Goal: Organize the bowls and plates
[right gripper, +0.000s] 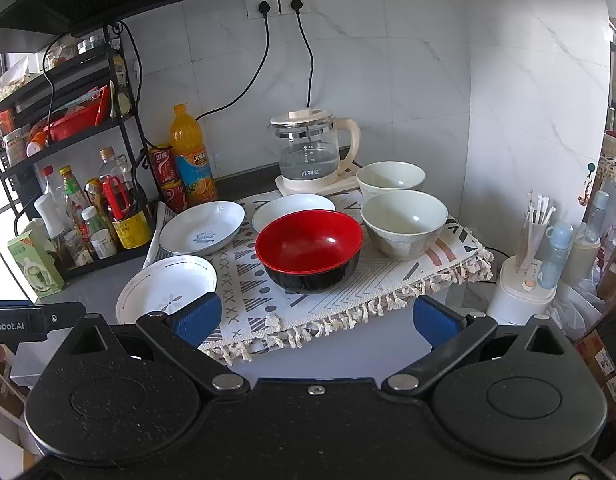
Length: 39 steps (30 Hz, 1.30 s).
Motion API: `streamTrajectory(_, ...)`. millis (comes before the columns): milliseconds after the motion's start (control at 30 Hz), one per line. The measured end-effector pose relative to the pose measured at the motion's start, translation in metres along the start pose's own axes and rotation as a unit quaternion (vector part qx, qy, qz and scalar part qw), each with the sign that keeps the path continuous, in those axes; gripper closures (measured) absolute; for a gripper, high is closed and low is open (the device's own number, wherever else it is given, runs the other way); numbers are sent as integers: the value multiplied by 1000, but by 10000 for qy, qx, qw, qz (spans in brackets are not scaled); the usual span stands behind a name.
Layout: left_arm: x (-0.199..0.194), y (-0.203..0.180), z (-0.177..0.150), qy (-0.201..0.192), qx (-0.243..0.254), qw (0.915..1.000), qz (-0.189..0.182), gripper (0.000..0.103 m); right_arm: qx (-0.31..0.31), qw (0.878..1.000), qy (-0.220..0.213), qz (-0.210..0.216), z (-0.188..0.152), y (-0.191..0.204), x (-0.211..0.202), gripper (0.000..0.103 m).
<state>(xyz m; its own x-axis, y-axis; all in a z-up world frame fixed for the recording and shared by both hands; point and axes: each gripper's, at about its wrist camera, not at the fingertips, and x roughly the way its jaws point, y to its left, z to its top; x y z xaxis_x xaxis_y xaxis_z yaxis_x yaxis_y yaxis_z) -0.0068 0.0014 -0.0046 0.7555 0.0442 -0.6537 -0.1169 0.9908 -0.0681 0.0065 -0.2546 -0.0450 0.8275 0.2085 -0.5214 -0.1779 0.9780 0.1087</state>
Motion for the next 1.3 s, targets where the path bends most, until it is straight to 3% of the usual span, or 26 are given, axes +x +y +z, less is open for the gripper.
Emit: streamTrajectory(1300, 4, -1, -6, 102, -141, 9998, -17, 11, -157, 9996, 212, -118, -5, -6, 3, 0)
